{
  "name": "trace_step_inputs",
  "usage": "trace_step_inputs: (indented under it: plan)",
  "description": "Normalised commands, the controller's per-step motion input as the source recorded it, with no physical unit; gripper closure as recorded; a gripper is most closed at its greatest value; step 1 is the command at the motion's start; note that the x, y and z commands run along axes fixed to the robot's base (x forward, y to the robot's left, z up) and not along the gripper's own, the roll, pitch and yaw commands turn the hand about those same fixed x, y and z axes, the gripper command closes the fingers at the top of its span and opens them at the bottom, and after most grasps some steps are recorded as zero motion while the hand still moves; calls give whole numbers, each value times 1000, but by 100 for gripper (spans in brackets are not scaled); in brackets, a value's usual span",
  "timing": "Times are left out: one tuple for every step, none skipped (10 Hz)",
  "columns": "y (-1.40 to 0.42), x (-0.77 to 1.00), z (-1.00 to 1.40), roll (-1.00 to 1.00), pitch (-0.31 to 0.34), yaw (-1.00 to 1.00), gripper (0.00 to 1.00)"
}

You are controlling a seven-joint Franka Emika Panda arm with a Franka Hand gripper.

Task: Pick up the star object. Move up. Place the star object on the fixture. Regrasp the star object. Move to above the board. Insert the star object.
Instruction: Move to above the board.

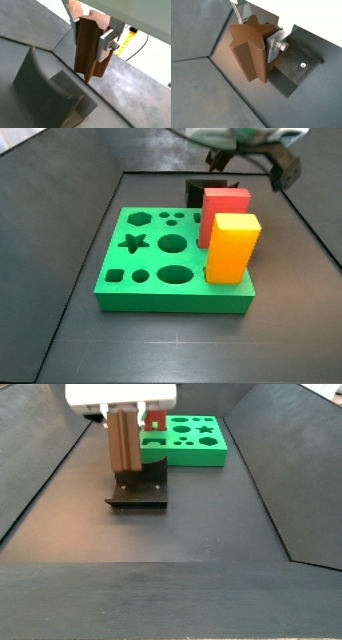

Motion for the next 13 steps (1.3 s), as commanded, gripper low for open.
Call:
trace_step_inputs:
  plan:
    - [45, 78, 1000, -132, -1, -68, 100]
    - [44, 68, 1000, -115, 22, -58, 100]
    - [43, 62, 1000, -102, 35, -50, 100]
    - [42, 56, 1000, -92, 51, -40, 100]
    - [39, 51, 1000, -83, 66, -30, 100]
    - [35, 44, 1000, -73, 85, -14, 100]
    - [33, 41, 1000, -68, 98, -1, 100]
    - [30, 39, 1000, -67, 107, 9, 100]
    - [20, 36, 1000, -59, 129, 33, 100]
    - [15, 36, 1000, -58, 137, 43, 100]
    - [5, 34, 842, -53, 138, 61, 100]
    - [-6, 25, 629, -49, 139, 76, 100]
    - [-13, 23, 474, -45, 136, 86, 100]
